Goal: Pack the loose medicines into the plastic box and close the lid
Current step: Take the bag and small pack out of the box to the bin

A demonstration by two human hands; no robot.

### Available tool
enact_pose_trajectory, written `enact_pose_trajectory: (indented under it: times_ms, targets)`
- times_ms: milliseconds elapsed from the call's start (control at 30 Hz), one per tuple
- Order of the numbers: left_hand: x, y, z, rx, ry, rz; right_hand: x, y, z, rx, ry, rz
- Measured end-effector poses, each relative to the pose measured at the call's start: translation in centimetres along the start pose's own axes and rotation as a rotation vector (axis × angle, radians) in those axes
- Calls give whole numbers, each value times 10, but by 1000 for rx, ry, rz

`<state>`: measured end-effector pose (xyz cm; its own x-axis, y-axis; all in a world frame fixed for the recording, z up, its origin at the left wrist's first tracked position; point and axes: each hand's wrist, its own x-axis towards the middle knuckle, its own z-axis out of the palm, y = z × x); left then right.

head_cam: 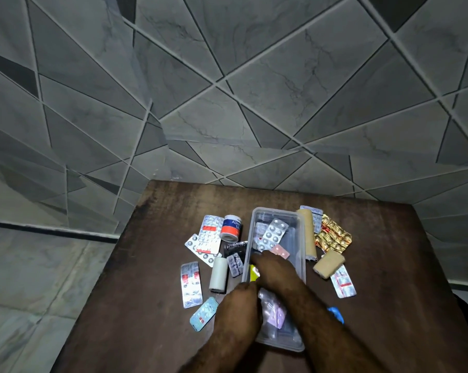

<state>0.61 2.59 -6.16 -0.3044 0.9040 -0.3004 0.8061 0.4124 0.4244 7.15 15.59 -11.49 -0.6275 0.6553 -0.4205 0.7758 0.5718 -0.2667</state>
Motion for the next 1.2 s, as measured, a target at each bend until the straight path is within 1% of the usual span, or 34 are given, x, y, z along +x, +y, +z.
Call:
enact_pose_trajectory:
  times_ms: [67, 133, 300, 367, 433, 533, 633, 733, 833, 967, 1067, 1133, 1200]
  targets:
    - [1, -4, 2, -41, 3, -15, 0, 1, -4, 53, -7, 20]
    - [1, -6, 3, -55, 13, -8, 0, 0, -13, 160, -4, 37]
    - [-2, -3, -2, -189, 46, -34, -11, 7, -43, 465, 172, 110]
    - [-2, 0, -5, -310, 49, -79, -20, 11, -54, 630, 214, 122]
    - [-4, 5, -11, -450, 89, -106, -31, 13, -63, 843, 263, 139]
    - [-6, 13, -28, -628, 128, -167, -50, 16, -71, 1126, 373, 160]
    - [-3, 17, -43, -829, 134, -193, -72, 15, -77, 1317, 442, 189]
    - [-3, 24, -51, -1065, 25, -227, -91, 18, -79, 1381, 523, 236]
    - [-4, 35, -55, -1173, -41, -181, -110, 25, -79, 1425, 574, 270]
    - [-8, 62, -53, -1174, -89, -81, -146, 43, -77, 1418, 660, 287]
    - [-7, 83, -44, -1210, -90, -43, -170, 54, -74, 1387, 713, 322]
    - [-10, 105, -35, -1193, -100, -44, -192, 65, -71, 1341, 755, 351]
    - [-15, 130, -24, -1259, -149, -59, -210, 73, -66, 1313, 775, 378]
